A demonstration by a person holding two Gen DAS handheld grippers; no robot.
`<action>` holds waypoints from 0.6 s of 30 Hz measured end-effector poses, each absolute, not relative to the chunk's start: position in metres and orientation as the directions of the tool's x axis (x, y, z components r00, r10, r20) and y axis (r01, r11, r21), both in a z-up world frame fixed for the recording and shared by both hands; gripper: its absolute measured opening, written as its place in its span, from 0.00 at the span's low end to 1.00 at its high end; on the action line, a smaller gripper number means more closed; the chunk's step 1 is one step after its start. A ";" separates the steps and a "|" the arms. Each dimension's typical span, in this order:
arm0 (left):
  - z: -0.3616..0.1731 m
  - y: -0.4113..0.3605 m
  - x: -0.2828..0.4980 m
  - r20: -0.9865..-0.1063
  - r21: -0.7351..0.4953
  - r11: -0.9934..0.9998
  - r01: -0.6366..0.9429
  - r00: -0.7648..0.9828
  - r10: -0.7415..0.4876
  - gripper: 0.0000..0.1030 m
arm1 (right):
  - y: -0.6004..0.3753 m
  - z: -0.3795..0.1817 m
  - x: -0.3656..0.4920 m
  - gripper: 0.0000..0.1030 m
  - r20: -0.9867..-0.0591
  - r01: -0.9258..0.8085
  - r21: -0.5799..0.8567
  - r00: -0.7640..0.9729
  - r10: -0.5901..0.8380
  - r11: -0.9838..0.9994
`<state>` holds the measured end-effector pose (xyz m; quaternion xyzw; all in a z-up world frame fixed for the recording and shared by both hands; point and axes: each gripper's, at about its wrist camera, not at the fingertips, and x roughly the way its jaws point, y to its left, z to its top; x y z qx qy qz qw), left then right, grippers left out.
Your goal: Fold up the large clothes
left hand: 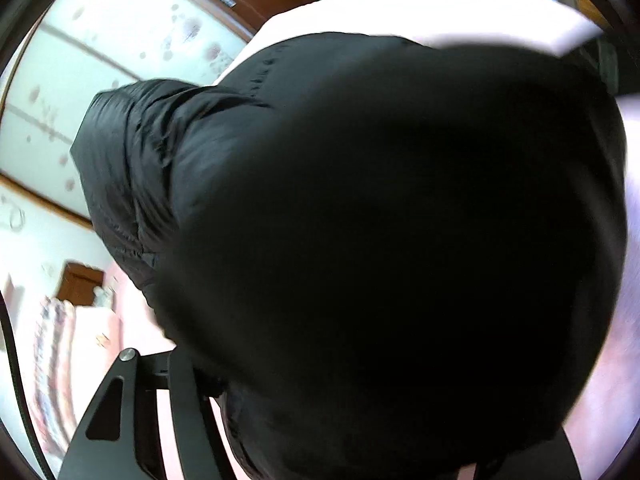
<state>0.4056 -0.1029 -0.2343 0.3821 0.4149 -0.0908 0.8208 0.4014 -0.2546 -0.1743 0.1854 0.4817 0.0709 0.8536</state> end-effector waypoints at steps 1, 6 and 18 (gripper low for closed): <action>-0.239 -0.103 0.404 -0.741 0.574 0.669 0.472 0.648 0.178 0.64 | -0.255 -0.171 0.409 0.03 -0.796 0.060 0.382 0.528 0.295 0.922; -0.253 -0.097 0.399 -0.709 0.635 0.608 0.477 0.673 0.211 0.68 | -0.264 -0.130 0.405 0.31 -0.773 -0.010 0.406 0.529 0.349 0.914; -0.269 -0.076 0.397 -0.691 0.669 0.555 0.495 0.688 0.220 0.73 | -0.195 -0.050 0.463 0.43 -0.736 -0.431 0.311 0.454 0.502 0.847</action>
